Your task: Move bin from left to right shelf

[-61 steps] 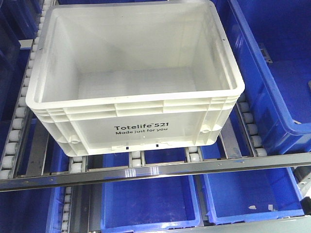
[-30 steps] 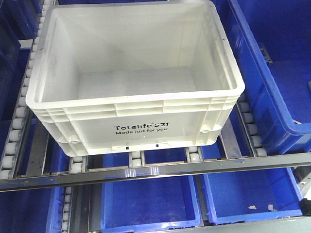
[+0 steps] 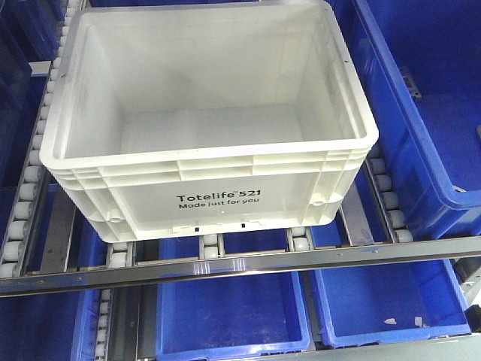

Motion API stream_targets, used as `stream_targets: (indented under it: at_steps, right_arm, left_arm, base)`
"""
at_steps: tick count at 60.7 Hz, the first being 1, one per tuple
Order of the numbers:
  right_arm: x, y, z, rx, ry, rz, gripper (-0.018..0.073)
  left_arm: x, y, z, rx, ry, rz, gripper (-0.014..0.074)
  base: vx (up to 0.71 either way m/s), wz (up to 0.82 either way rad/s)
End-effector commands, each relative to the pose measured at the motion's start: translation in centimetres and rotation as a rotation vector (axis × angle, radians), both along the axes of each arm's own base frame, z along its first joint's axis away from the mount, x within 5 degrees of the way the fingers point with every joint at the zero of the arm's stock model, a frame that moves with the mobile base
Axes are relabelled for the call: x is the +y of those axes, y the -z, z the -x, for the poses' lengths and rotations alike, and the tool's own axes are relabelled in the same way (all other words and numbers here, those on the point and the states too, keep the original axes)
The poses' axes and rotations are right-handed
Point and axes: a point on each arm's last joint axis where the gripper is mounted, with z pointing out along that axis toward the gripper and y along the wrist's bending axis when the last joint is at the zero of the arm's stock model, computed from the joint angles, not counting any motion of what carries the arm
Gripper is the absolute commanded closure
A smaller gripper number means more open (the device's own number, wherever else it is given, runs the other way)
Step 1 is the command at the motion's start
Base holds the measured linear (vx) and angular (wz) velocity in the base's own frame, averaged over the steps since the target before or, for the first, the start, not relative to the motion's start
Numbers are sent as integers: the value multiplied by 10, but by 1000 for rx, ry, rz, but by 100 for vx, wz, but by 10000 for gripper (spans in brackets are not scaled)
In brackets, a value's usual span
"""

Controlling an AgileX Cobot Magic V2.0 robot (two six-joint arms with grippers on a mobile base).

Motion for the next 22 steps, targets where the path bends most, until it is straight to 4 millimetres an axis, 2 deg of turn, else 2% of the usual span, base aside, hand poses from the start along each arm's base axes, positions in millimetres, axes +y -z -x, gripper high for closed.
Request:
stream_targets:
  at_steps: [1, 22]
  right_arm:
    - [0, -2, 1, -71, 3, 12, 564]
    - [0, -2, 1, -71, 3, 12, 564]
  left_arm:
    - [1, -13, 3, -102, 0, 22, 606]
    - [1, -13, 3, -102, 0, 22, 606]
  base:
    - [0, 0]
    - [0, 0]
